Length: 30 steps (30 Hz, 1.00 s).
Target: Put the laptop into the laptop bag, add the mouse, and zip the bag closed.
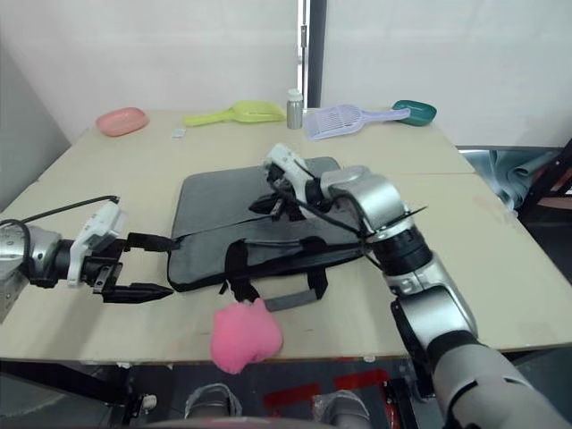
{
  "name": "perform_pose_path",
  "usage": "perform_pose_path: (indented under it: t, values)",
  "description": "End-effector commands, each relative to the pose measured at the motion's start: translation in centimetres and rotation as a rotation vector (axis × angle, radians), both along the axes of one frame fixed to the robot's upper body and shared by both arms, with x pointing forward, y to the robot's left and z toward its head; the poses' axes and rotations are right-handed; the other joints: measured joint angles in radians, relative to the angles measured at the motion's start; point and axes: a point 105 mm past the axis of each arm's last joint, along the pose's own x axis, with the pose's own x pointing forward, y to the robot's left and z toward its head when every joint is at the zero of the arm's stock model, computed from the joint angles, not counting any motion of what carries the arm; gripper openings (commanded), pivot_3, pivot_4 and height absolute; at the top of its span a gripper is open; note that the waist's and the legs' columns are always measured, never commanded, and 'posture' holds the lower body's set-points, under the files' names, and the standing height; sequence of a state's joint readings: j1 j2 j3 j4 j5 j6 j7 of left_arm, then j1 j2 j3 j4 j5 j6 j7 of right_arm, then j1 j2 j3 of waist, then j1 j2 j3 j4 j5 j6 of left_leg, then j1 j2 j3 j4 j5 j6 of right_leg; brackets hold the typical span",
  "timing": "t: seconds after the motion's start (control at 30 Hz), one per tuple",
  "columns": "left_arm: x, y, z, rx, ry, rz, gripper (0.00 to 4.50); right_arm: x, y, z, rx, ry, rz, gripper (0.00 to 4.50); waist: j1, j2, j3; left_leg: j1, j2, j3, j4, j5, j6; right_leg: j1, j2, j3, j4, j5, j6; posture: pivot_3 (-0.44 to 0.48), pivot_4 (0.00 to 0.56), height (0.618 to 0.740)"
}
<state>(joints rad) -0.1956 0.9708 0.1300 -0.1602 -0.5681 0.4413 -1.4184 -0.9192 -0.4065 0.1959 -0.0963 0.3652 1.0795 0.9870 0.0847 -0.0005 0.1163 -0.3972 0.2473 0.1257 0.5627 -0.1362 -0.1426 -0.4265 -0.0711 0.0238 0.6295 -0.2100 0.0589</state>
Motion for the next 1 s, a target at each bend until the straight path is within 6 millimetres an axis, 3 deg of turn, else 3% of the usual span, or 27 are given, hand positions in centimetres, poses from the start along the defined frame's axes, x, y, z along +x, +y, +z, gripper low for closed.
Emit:
perform_pose_path:
  t: [0.03,0.23,0.4,0.43,0.57,0.7,0.8,0.83,1.0]
  values:
    - [0.2,-1.0,0.8,-0.023,-0.024,-0.030,4.49,0.4,-3.5,1.8,-0.006,-0.116,-0.088,0.00,0.012,-0.001,0.000,0.000,0.000,0.000,0.000,0.002,-0.003,0.000,0.000,0.000,0.000,0.000,0.000,0.000,0.150,0.740]
    - [-0.9,-3.1,2.0,-0.102,0.042,-0.109,4.49,1.7,-11.6,-0.3,-0.206,-0.145,-0.299,0.00,0.019,-0.001,0.000,0.000,0.000,0.000,0.002,0.002,-0.004,0.000,0.000,0.001,0.001,0.000,0.000,0.000,0.150,0.740]
    - [-1.8,-3.3,1.2,-0.065,0.093,-0.130,4.49,2.5,-15.0,-1.6,-0.224,-0.103,-0.416,0.00,-0.002,-0.001,0.001,0.000,0.000,0.002,0.002,0.002,-0.003,0.000,0.000,0.003,0.002,0.000,0.000,0.000,0.150,0.740]
    - [-1.7,-3.2,1.0,-0.050,0.107,-0.115,4.50,2.5,-15.6,-1.6,-0.200,-0.082,-0.439,0.54,-0.002,-0.001,0.001,0.001,0.000,0.002,0.002,0.002,-0.003,0.000,0.000,0.003,0.002,0.000,0.000,0.000,0.150,0.740]
    - [-0.6,-1.5,-0.2,-0.003,0.164,0.037,4.50,2.1,-17.6,-0.6,-0.089,-0.020,-0.499,1.82,0.004,0.000,0.001,0.000,0.000,0.002,0.003,0.000,0.002,0.000,0.000,0.003,0.002,0.000,0.000,0.000,0.150,0.740]
    - [1.9,1.2,1.7,-0.204,0.251,0.280,4.50,1.5,-19.4,-0.8,-0.049,0.025,-0.531,3.24,0.013,0.000,0.001,0.000,0.000,0.002,0.003,0.000,0.002,0.000,0.000,0.003,0.002,0.000,0.000,0.000,0.150,0.740]
    - [2.5,4.0,2.0,-0.218,0.278,0.414,4.50,1.4,-20.4,-1.3,-0.025,0.072,-0.560,4.25,0.013,-0.001,0.001,0.000,0.000,0.001,0.007,-0.001,0.003,0.000,0.000,0.003,0.004,0.001,-0.001,0.000,0.150,0.740]
    - [2.5,4.9,1.6,-0.186,0.281,0.453,4.50,1.4,-20.6,-1.6,-0.015,0.090,-0.571,4.46,0.011,-0.001,0.001,-0.001,0.000,0.001,0.008,-0.001,0.003,0.000,0.000,0.003,0.003,0.001,-0.001,0.000,0.150,0.740]
    - [3.1,7.0,0.4,-0.103,0.308,0.579,4.50,1.7,-20.8,-3.2,0.018,0.188,-0.583,4.46,0.010,0.000,0.001,0.000,0.000,0.002,0.008,-0.001,0.003,0.000,0.000,0.003,0.003,0.001,-0.001,0.000,0.150,0.740]
